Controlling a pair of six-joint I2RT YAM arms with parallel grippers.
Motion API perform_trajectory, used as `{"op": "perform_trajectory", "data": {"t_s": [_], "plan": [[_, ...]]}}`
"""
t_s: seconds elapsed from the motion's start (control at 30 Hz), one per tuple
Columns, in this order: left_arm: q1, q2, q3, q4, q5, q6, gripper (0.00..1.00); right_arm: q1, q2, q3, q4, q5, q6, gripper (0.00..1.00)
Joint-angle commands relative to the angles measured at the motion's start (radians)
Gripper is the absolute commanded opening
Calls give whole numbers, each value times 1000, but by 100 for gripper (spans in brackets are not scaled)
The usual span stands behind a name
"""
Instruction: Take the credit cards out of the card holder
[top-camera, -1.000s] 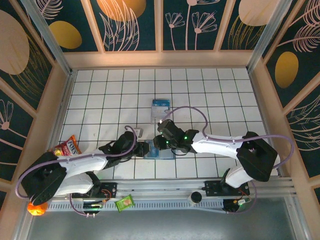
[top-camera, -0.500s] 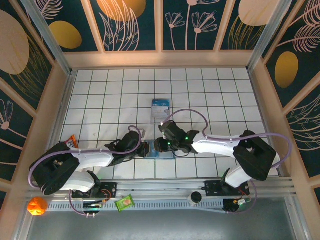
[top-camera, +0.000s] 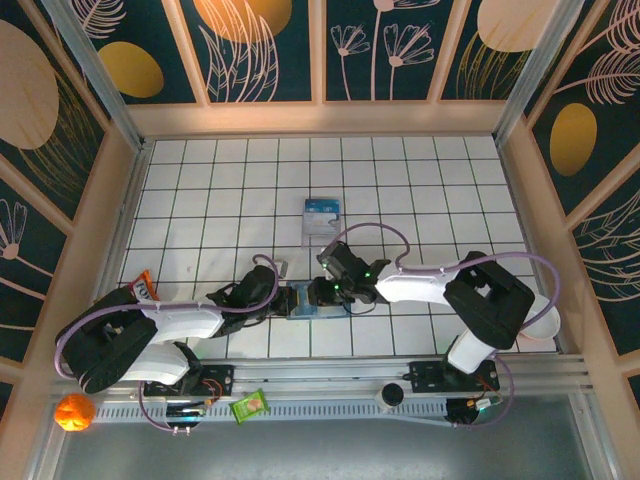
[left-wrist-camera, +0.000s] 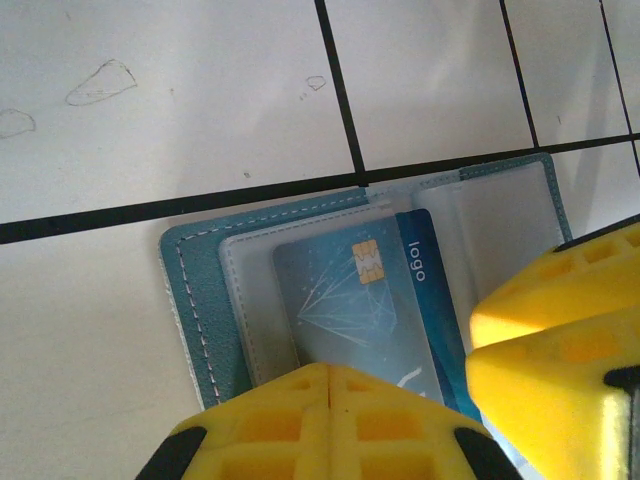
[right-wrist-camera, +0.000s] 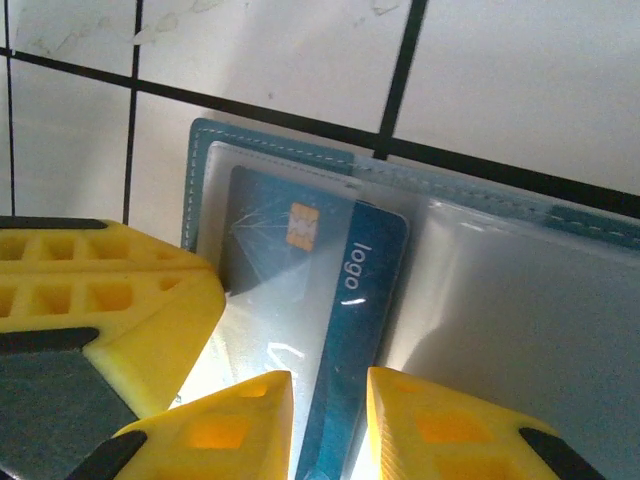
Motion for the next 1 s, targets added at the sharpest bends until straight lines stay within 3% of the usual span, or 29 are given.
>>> {"op": "perform_trajectory", "data": {"t_s": [0.0, 0.6, 0.87, 0.97], "plan": [[-2, 14, -26, -51, 22, -4, 0, -20, 15, -26, 16, -22, 25, 26], [-1, 38, -9, -50, 31, 12, 0, -56, 70, -16, 57, -118, 40, 24], [-2, 23, -6, -73, 14, 20, 0, -71, 38, -49, 72, -115, 65, 2], [-1, 18, -8, -75, 11, 20, 0, -78, 13, -69, 79, -118, 87, 0]]}}
